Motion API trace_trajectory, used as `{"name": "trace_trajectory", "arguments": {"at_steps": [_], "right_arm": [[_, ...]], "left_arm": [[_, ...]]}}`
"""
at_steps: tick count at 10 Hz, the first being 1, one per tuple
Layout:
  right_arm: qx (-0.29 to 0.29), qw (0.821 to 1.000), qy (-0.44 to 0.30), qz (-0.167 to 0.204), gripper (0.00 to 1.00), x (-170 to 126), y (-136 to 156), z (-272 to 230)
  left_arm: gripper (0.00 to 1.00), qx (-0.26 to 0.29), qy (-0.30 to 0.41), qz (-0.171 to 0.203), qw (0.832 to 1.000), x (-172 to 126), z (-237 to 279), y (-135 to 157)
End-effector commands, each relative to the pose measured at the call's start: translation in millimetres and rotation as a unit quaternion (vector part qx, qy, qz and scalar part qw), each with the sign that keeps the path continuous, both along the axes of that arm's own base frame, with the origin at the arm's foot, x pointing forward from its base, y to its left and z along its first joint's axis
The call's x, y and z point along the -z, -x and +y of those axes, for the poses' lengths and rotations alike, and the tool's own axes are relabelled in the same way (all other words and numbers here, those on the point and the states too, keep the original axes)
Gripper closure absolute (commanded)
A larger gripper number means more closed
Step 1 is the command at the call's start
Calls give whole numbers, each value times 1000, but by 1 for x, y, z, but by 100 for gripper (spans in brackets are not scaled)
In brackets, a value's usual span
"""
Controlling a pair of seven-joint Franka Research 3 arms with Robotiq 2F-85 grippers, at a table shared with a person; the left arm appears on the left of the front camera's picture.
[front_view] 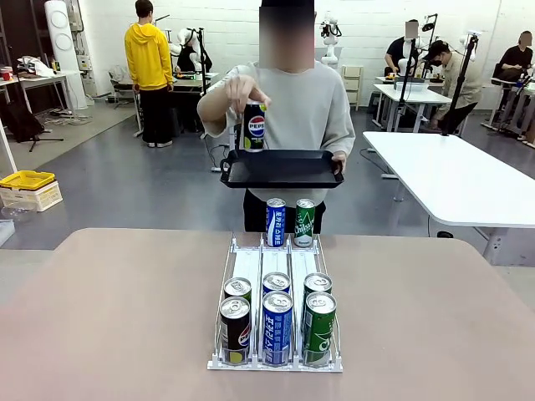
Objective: Retrieve and hand over the desired beverage to the person.
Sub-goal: Pick up a can of the same type that the person held from the Automatic Can Dispenser.
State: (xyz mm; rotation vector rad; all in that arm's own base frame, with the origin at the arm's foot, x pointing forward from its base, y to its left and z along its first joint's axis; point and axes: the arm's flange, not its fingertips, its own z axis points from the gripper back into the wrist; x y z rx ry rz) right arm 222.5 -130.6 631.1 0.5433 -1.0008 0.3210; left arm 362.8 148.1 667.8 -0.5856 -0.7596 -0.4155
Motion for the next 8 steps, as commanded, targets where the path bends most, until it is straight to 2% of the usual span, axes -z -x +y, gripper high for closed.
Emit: {"name": "trace_trajectory", "arguments": {"at_steps": [1, 4, 6, 7, 8], "right_arm": [[-10, 1000, -5, -7, 0, 2, -1, 0], [-10, 1000, -5, -7, 0, 2, -1, 0], [-10, 1000, -5, -7, 0, 2, -1, 0], [-10, 1000, -5, -7, 0, 2, -1, 0], [-10, 1000, -5, -7, 0, 2, -1, 0]], "left_arm": [[0, 2, 3, -4, 1000, -1, 0, 0], [0, 0, 0, 0, 1000, 0, 0, 0], [0, 97, -84, -8, 992, -11, -89, 14], [0, 124, -140, 7, 982, -10, -138, 20], [0, 129, -209, 51, 968, -2, -195, 22]]}}
